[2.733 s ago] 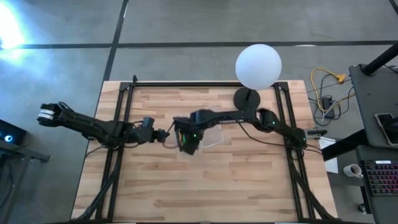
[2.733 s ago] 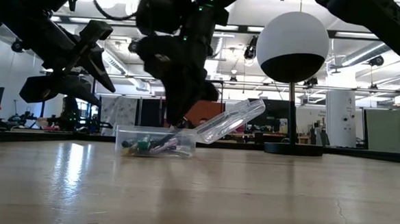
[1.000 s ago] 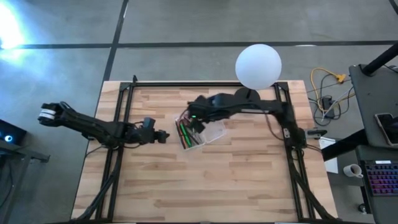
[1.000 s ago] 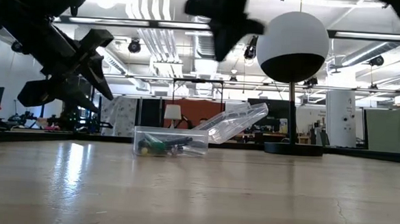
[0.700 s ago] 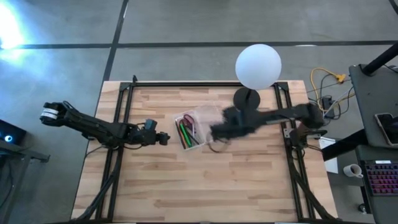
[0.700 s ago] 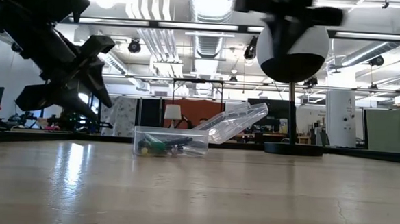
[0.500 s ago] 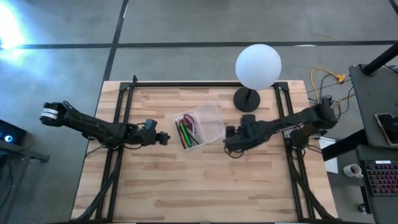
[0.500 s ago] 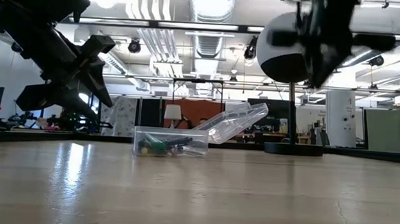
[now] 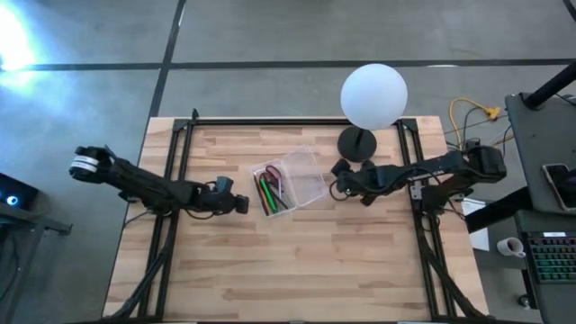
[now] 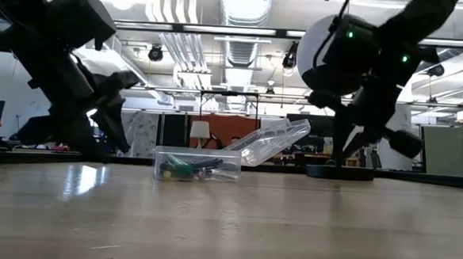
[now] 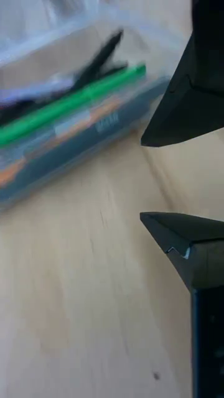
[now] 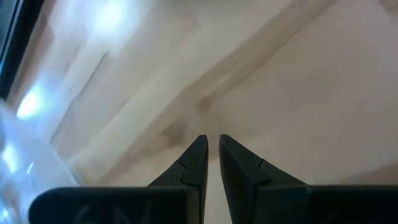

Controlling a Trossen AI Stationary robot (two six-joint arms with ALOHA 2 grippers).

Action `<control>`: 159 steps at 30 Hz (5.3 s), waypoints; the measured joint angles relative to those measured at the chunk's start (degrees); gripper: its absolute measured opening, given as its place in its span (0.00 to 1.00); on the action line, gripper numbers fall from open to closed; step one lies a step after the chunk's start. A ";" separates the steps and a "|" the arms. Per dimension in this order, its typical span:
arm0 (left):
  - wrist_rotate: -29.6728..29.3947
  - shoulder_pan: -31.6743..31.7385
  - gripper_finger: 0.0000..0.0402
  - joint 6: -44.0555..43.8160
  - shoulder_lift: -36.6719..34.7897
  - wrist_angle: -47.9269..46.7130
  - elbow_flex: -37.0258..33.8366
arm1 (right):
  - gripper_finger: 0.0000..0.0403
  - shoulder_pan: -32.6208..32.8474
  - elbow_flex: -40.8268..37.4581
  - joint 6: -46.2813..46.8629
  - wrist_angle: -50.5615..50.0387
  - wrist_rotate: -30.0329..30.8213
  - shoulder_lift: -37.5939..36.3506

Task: Pick & place school supplies into a supply box
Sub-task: Close the transparent supply box, then return to Home Position

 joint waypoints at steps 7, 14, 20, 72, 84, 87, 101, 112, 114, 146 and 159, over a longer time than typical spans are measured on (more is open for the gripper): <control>-0.06 2.83 0.41 -0.73 5.58 4.27 0.00 | 0.08 -7.87 -8.42 -3.41 19.33 -2.23 1.74; 0.12 5.97 0.41 -0.25 7.03 6.37 0.04 | 0.08 -13.88 -10.84 -13.62 50.87 -15.64 11.70; 0.15 7.26 0.41 1.59 7.56 7.73 0.02 | 0.08 -11.52 -1.87 -20.16 52.76 -22.20 15.73; 9.01 6.40 0.35 5.61 17.25 23.21 -1.07 | 0.08 -0.29 41.24 -37.13 21.63 -30.64 41.66; 11.98 7.28 0.35 9.03 10.48 20.13 -2.24 | 0.08 -0.38 41.11 -42.83 18.93 -27.70 37.33; 8.34 6.78 0.35 9.41 4.79 14.54 -1.97 | 0.08 -0.40 40.87 -45.88 15.64 -24.37 34.60; 5.52 3.61 0.35 35.42 -28.10 4.42 6.48 | 0.08 -0.35 41.74 -89.37 -4.94 -21.03 3.58; 9.14 3.79 0.35 50.23 -39.83 16.03 -1.08 | 0.08 4.06 28.45 -98.58 -8.17 -15.32 -20.07; 13.89 3.81 0.35 50.71 -40.54 27.00 -7.29 | 0.08 4.45 18.79 -94.48 -2.54 -18.33 -24.32; 18.50 8.46 0.35 50.99 -60.04 30.48 -21.94 | 0.08 1.96 -37.22 -89.21 21.72 -27.03 -77.82; 18.63 14.87 0.35 50.95 -63.83 29.11 -21.00 | 0.08 1.92 -37.25 -89.20 25.07 -27.30 -81.60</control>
